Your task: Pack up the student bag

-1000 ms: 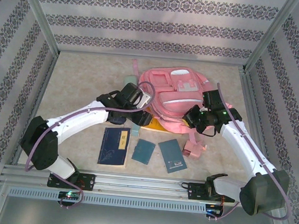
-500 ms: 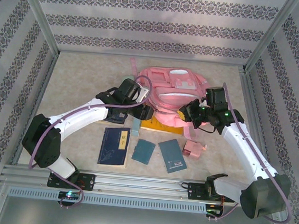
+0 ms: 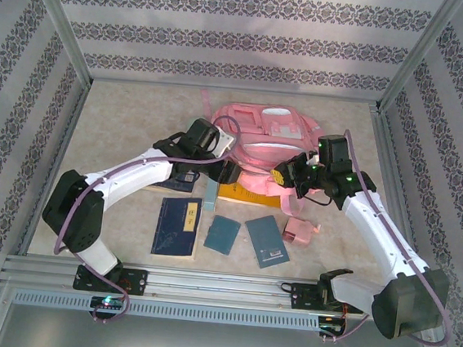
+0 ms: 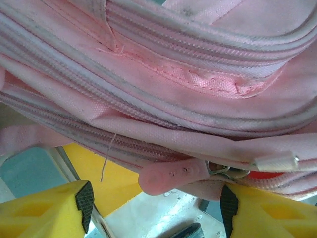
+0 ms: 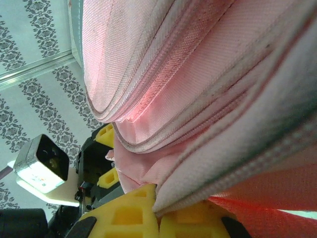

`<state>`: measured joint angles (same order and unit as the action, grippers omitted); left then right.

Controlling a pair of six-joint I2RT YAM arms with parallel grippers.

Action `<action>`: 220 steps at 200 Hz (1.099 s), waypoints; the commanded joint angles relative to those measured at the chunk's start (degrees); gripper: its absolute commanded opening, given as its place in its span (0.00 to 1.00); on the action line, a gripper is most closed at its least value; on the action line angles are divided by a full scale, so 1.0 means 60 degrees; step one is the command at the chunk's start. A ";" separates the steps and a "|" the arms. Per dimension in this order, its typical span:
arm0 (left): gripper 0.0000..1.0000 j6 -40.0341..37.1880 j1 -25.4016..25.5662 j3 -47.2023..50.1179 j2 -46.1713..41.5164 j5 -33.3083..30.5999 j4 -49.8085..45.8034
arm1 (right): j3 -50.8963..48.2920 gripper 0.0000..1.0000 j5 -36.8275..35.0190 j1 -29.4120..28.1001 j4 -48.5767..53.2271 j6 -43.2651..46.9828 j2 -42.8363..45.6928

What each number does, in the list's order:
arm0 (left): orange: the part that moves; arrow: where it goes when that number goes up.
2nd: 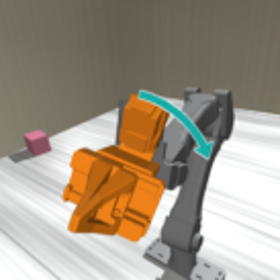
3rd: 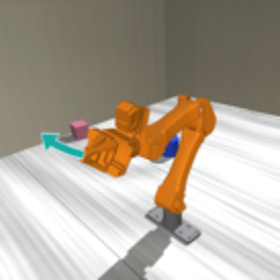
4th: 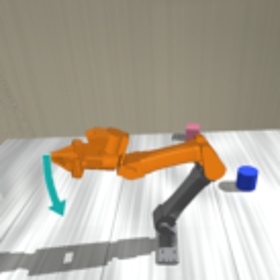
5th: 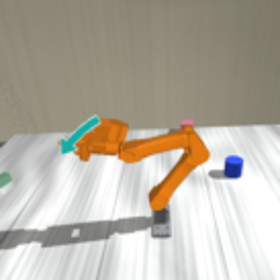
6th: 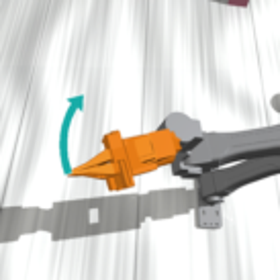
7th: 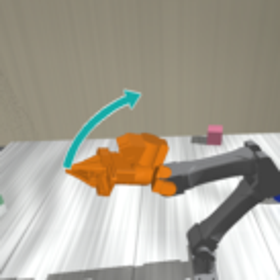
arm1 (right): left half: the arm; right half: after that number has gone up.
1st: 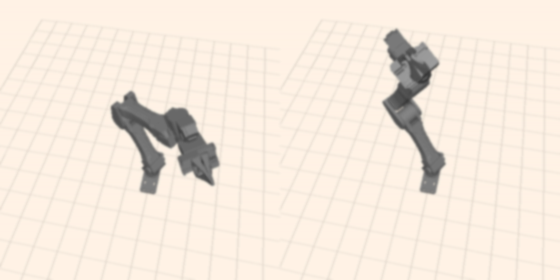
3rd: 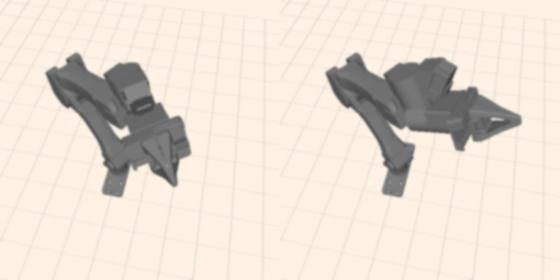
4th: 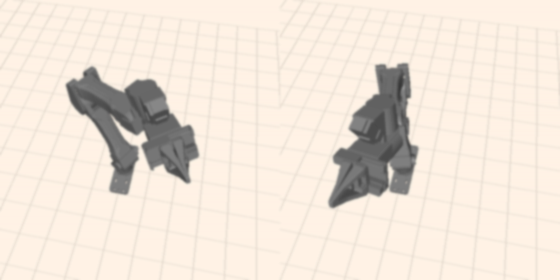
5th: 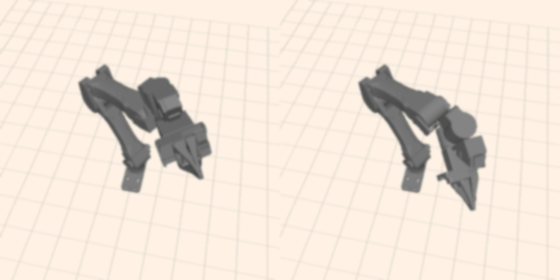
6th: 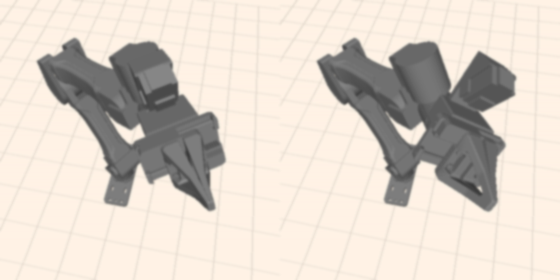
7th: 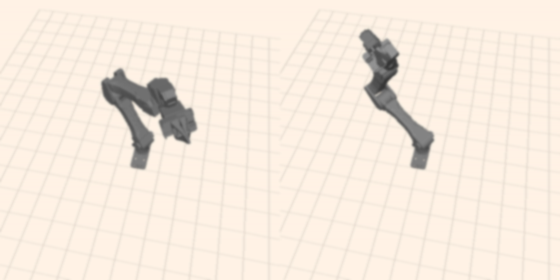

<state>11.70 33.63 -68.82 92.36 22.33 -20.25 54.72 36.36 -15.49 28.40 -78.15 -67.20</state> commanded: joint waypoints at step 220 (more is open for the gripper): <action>0.00 -0.0127 -0.1210 0.1016 -0.0502 0.1129 0.1181 | -0.0095 0.00 0.1024 0.0229 -0.0143 0.1328 0.0202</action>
<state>8.82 29.87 -63.22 89.62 34.33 -13.17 53.08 39.57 -14.76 27.33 -72.86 -67.70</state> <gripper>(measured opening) 0.051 0.067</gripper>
